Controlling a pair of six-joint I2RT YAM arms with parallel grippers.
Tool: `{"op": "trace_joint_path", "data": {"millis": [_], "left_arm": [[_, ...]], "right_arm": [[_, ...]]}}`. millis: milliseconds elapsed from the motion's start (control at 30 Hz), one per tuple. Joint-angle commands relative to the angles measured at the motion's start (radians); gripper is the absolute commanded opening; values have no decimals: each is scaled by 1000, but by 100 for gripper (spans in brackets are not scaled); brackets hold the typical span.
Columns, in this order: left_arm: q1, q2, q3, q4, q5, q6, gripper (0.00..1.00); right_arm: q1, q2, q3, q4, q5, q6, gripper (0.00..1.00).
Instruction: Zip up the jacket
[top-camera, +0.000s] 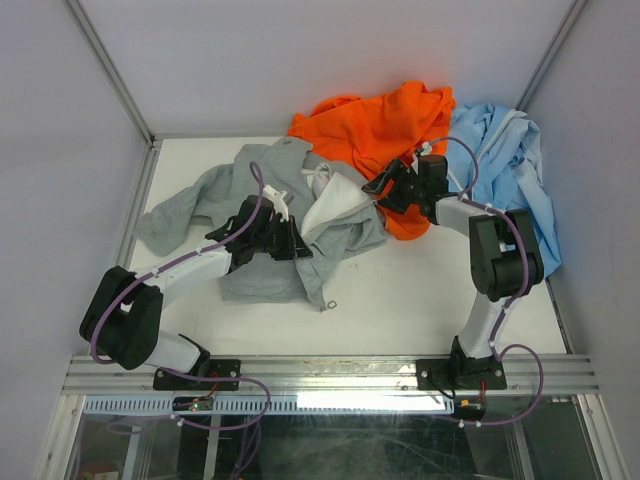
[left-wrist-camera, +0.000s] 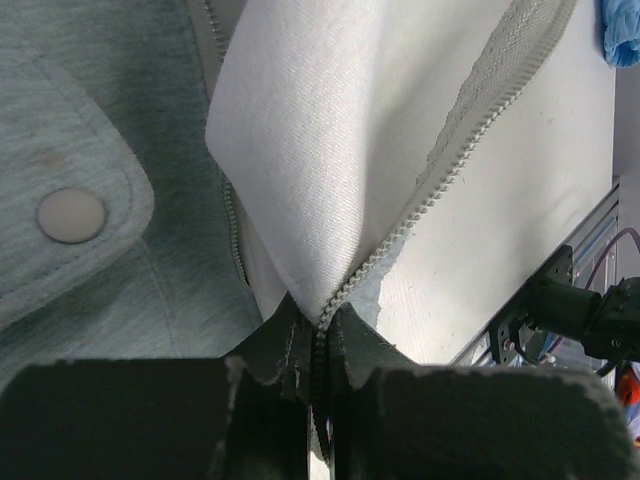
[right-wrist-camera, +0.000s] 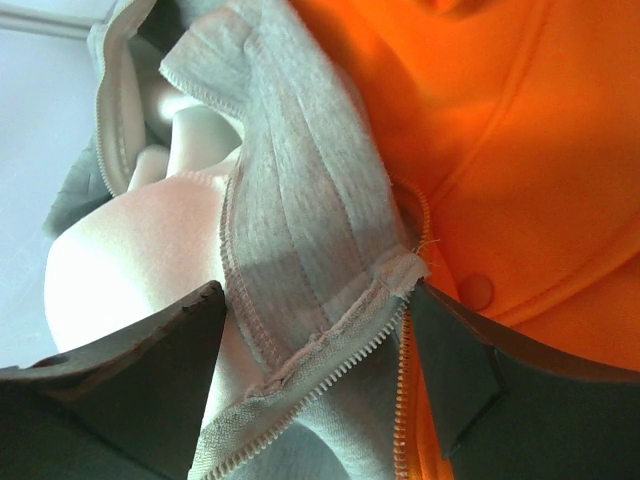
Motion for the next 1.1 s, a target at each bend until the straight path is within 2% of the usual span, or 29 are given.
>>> {"op": "trace_joint_path", "data": {"millis": [0, 200, 333, 533, 633, 800, 900, 967, 1067], "left_arm": [[-12, -19, 3, 17, 2, 8, 1], [-15, -20, 3, -6, -26, 17, 2], [-15, -30, -1, -22, -46, 19, 2], [-14, -40, -31, -32, -75, 9, 4], [-14, -48, -61, -30, -105, 1, 6], [-13, -41, -91, -27, -146, -24, 15], [-14, -56, -104, -23, -182, -43, 24], [-14, -78, -108, -24, -196, -49, 32], [-13, -115, -107, -37, -199, -56, 43]], "right_arm": [[42, -12, 86, 86, -133, 25, 76], [123, -37, 140, 120, -145, 14, 72], [183, -30, 237, 121, -116, -35, 72], [285, 123, 450, 124, -108, -106, 68], [319, 254, 587, 47, -76, -153, 68], [351, 445, 841, -172, -35, -240, 73], [352, 526, 948, -346, 18, -279, 76], [350, 521, 943, -390, 24, -305, 78], [345, 409, 853, -342, -6, -326, 80]]}}
